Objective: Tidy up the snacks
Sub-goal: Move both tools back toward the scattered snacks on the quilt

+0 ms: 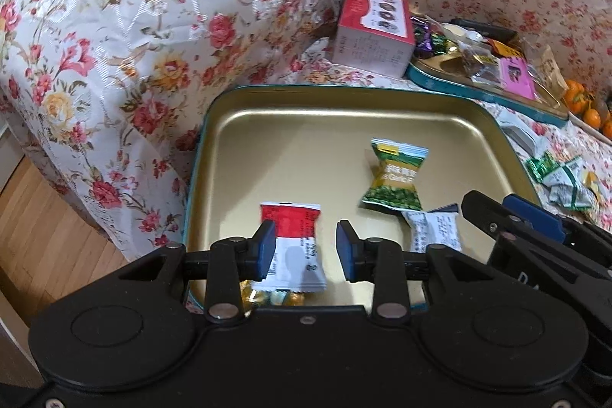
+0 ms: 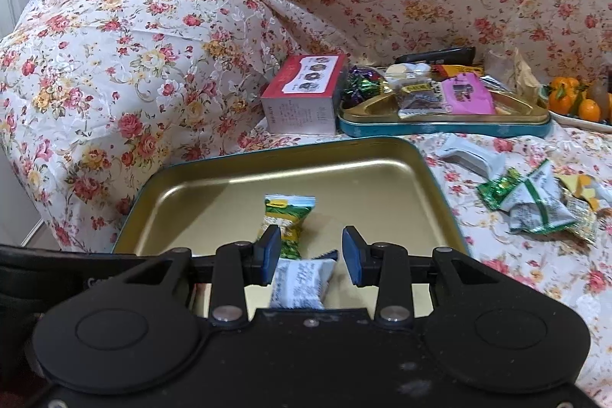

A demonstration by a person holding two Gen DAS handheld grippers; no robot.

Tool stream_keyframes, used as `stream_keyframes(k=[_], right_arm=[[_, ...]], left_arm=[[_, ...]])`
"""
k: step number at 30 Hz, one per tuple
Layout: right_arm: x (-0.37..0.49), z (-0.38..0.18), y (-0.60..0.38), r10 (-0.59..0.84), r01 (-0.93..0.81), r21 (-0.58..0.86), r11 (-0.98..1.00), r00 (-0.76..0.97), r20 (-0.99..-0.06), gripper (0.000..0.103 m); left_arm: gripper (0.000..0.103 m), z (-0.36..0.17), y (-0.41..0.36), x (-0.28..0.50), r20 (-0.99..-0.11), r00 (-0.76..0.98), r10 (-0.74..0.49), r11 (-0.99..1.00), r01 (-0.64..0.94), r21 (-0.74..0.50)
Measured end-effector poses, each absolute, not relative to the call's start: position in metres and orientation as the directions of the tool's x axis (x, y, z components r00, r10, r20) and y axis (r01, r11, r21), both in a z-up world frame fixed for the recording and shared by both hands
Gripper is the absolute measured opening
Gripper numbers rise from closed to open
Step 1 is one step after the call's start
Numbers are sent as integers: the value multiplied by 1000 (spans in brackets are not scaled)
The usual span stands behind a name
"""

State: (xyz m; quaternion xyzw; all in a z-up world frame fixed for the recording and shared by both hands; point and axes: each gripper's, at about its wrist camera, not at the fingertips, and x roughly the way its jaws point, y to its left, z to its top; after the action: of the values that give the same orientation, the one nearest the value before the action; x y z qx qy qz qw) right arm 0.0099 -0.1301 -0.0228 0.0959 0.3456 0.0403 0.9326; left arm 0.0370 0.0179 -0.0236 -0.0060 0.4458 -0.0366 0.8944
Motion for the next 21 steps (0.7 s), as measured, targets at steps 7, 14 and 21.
stream_keyframes(k=[7,14,21], right_arm=[[-13,-21,-152,115,30,212,977,762,-637,38],[-38,-19,-175,77,70,201,977,766,-639,38],[-65,-28,-208,19,145,193,971,750,-661,38]], left_arm=[[42,-20,0,23,-790,606,-98,992,127,-26],[43,-15,-21,5,-772,621,-134,979,204,-6],[43,-18,-47,-15,-770,608,-193,949,314,10]])
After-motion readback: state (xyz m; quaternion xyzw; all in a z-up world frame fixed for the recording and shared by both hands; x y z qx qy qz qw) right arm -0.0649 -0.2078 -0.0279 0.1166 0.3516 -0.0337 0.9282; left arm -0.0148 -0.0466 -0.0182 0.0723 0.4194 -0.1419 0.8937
